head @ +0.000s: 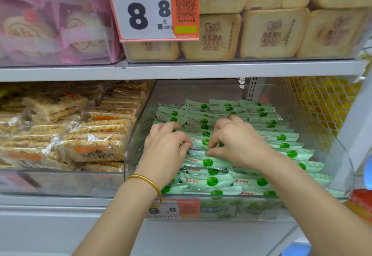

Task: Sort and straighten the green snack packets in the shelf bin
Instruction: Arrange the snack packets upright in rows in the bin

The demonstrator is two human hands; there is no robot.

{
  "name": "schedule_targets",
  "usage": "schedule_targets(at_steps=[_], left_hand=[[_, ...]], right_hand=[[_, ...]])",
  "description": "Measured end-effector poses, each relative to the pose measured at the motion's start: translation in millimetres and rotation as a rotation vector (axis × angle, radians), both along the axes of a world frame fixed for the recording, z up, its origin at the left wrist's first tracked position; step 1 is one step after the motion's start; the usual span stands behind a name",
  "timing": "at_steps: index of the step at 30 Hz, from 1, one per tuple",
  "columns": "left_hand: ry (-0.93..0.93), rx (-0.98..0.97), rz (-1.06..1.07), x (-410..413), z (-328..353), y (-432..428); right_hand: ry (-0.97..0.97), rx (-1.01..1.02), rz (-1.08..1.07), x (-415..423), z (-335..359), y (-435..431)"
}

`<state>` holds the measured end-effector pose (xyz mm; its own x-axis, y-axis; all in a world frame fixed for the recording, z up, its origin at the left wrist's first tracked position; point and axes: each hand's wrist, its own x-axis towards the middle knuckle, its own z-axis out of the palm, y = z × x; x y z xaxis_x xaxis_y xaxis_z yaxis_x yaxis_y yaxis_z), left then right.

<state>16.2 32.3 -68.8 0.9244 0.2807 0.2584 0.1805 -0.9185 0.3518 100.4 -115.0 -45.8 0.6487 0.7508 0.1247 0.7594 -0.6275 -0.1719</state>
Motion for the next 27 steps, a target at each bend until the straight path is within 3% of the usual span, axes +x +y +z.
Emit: schedule_targets(at_steps=[3, 6, 12, 20, 27], left_hand=[[-0.038, -0.055, -0.007, 3, 6, 6], [0.000, -0.007, 0.011, 12, 11, 10], [0.108, 0.060, -0.009, 29, 7, 8], [0.134, 0.055, 0.015, 25, -3, 12], [0.191, 0.029, 0.024, 24, -2, 14]], right_hand=[[0.117, 0.185, -0.050, 10, 13, -13], [0.101, 0.283, -0.140, 17, 24, -20], [0.069, 0.264, -0.127, 14, 10, -1], [-0.071, -0.002, -0.150, 11, -3, 20], [-0.041, 0.183, -0.159, 9, -8, 19]])
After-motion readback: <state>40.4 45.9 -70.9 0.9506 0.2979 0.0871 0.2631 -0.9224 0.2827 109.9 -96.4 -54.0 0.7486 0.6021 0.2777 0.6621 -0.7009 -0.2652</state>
